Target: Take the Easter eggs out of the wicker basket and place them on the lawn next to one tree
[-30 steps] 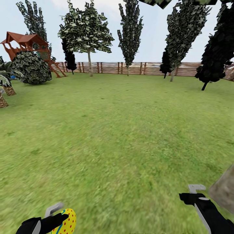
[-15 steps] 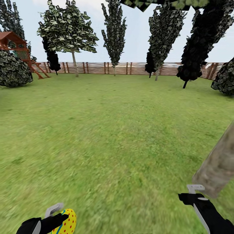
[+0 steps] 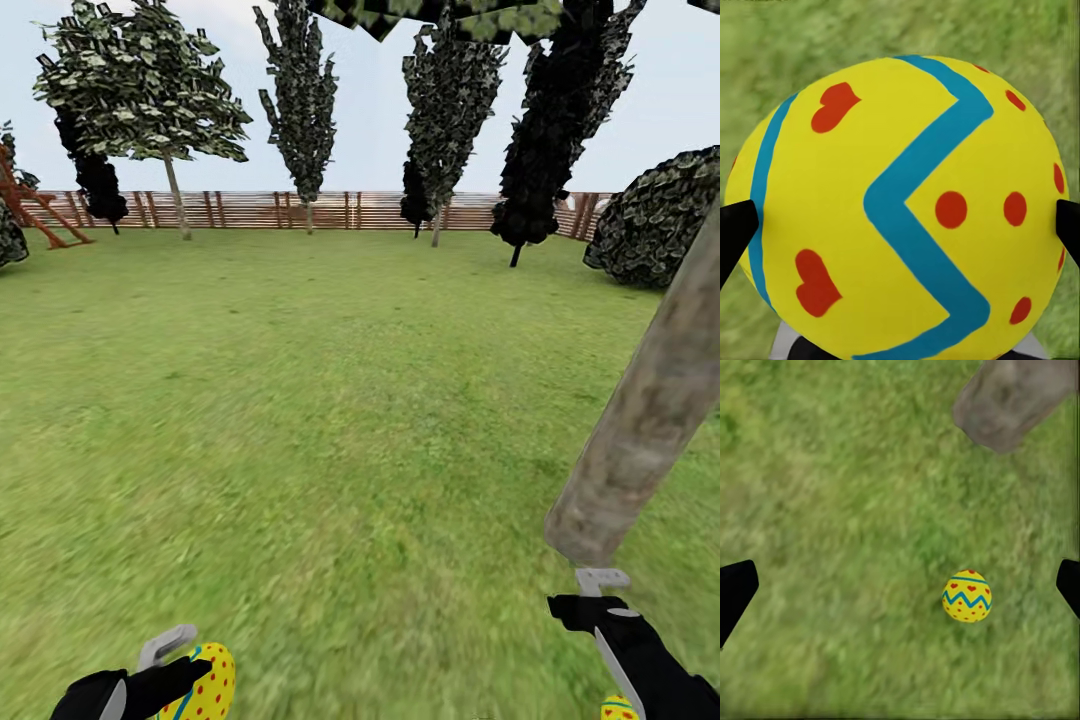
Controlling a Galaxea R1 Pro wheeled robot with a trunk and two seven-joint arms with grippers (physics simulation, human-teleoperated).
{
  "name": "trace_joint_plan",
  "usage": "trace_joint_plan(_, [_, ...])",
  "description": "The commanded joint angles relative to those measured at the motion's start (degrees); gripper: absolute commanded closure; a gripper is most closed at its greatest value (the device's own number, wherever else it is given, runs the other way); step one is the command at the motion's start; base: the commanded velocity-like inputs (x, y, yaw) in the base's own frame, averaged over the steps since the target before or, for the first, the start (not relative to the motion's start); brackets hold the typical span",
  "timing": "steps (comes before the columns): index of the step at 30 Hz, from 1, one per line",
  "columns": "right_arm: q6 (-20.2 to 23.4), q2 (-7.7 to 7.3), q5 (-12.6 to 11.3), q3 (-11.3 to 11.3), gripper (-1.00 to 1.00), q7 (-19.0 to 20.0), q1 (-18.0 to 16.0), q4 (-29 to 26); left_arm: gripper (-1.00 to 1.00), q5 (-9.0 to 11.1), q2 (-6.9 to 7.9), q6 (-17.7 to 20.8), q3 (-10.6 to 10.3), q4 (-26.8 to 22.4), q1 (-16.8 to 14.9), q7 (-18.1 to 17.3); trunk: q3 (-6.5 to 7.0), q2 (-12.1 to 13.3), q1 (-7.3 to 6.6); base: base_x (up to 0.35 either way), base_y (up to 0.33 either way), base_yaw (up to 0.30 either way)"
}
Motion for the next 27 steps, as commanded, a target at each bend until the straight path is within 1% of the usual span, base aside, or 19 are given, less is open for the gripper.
trace_joint_plan(1, [0.3,0.01,0.2,-0.1,-1.00,0.1,0.0,-0.1,1.00,0.1,-0.02,0.4,0.2,-0.1,0.0,-0.2,0.08,0.3,-0.20,0.000,0.000,-0.280])
trace_joint_plan(19, [0.3,0.12,0.2,0.0,-1.00,0.1,0.0,-0.1,1.00,0.1,-0.02,0.5,0.2,-0.1,0.0,-0.2,3.31,7.5,-4.15,0.000,0.000,-0.280])
trace_joint_plan(23, [0.3,0.74,0.3,-0.1,-1.00,0.1,0.0,-0.1,1.00,0.1,-0.02,0.5,0.2,-0.1,0.0,-0.2,3.32,7.6,-4.16,0.000,0.000,-0.280])
trace_joint_plan(27, [0.3,0.80,0.3,-0.1,-1.00,0.1,0.0,-0.1,1.00,0.1,-0.15,0.5,0.2,-0.1,0.0,-0.2,3.32,7.6,-4.16,0.000,0.000,-0.280])
